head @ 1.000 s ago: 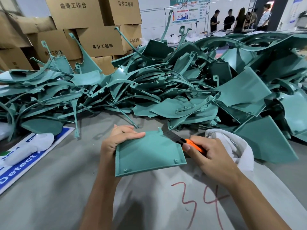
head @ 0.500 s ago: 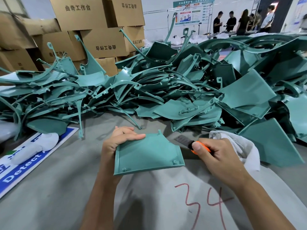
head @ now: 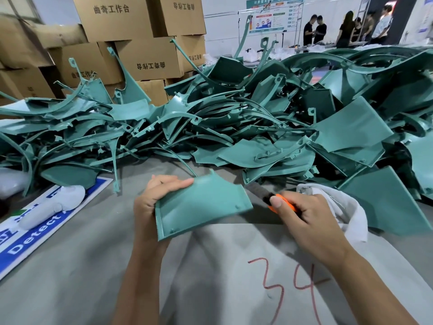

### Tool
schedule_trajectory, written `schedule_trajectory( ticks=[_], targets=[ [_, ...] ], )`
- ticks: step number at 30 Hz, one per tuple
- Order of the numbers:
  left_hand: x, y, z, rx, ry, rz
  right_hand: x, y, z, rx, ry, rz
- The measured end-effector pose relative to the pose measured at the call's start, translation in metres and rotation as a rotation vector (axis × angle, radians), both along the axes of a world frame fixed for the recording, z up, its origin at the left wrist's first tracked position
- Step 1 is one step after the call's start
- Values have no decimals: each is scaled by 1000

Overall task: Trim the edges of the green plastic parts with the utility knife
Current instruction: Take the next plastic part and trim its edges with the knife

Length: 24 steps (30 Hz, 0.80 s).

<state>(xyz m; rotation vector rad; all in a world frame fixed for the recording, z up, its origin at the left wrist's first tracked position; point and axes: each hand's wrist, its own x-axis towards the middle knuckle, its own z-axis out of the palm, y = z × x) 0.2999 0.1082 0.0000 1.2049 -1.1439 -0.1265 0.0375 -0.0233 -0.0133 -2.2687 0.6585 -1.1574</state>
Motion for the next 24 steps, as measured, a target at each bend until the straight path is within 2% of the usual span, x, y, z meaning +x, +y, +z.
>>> schedule_trajectory(
  ticks=[4, 7, 11, 13, 15, 17, 19, 22, 24],
  targets=[
    [4, -1, 1, -202, 147, 281, 5, 2, -4, -38, 308, -192],
    [0, 0, 0, -291, 484, 404, 14, 12, -6, -102, 488, -148],
    [0, 19, 5, -405, 927, 209, 21, 20, -8, -77, 600, -60],
    [6, 30, 6, -330, 1059, 181, 21, 19, -9, -79, 614, -40],
    [2, 40, 6, -88, 1082, 141, 23, 20, -11, -85, 600, -36],
    [-8, 44, 2, 148, 1041, 157, 27, 22, -11, -75, 498, -29],
    [-21, 42, -2, 267, 953, 191, 29, 25, -7, -118, 373, -86],
    [-40, 32, -6, 300, 912, 201, 19, 23, 2, -218, 203, -482],
    [-47, 25, -5, 307, 970, 156, 4, 17, 6, -153, 193, -760]
  ],
)
